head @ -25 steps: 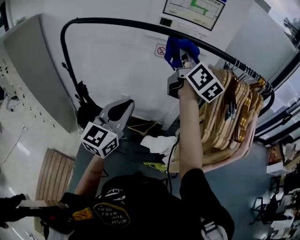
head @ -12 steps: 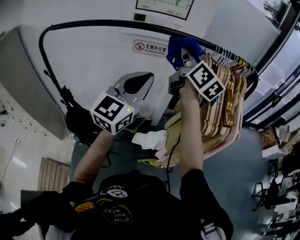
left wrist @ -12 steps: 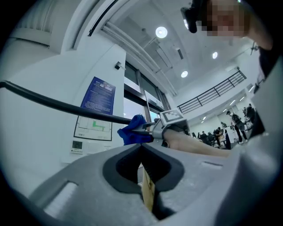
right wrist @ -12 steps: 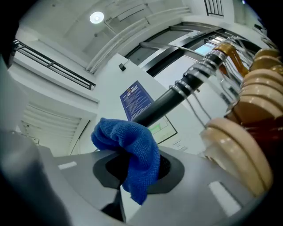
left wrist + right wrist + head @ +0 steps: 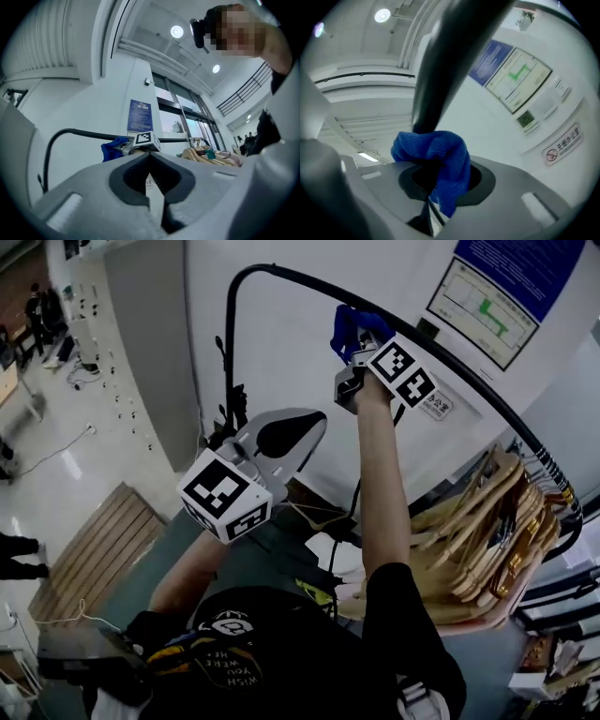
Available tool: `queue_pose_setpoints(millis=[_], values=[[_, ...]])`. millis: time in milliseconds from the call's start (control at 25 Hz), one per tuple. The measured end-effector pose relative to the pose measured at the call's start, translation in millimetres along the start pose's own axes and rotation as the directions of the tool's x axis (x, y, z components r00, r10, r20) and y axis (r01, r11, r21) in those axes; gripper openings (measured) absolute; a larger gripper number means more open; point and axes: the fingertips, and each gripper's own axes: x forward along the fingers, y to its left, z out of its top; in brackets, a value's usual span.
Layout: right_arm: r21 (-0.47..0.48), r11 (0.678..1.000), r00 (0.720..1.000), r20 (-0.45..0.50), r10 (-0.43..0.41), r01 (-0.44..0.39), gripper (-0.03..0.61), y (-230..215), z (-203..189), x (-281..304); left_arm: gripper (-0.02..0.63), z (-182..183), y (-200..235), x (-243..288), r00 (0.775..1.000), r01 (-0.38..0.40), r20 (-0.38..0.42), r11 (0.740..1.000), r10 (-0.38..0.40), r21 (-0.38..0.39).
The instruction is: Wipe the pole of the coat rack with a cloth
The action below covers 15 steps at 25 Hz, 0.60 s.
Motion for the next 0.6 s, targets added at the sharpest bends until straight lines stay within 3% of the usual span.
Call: queue_pose_setpoints(millis=[160,360,480,600], values=[[0.031,0.996,0.990,-0.119,0.081,-0.078,0.078,51,-57,88,0.002,15,30,-49,0.990,-0.137,-0.012,0.990,0.138,0.017],[0.240,0.953,0.951,-0.201,0.235,-0.185,0.080,125,-110,157,0.002,35,49,-90,0.966,-0.257,0.002,0.963,0.258,0.076],[0.244,0.958,0.963,-0.182,0.200,-0.153,0.080,122,-114,161,0.002,38,57,-103,0.958,-0.286,0.001,0.956,0.286,0.068],[0.245,0.963,0.982,-0.126,0.144,-0.110,0.080,95,-93,137,0.002,37,61,-100,0.965,-0.261,0.003,0.965,0.261,0.039]])
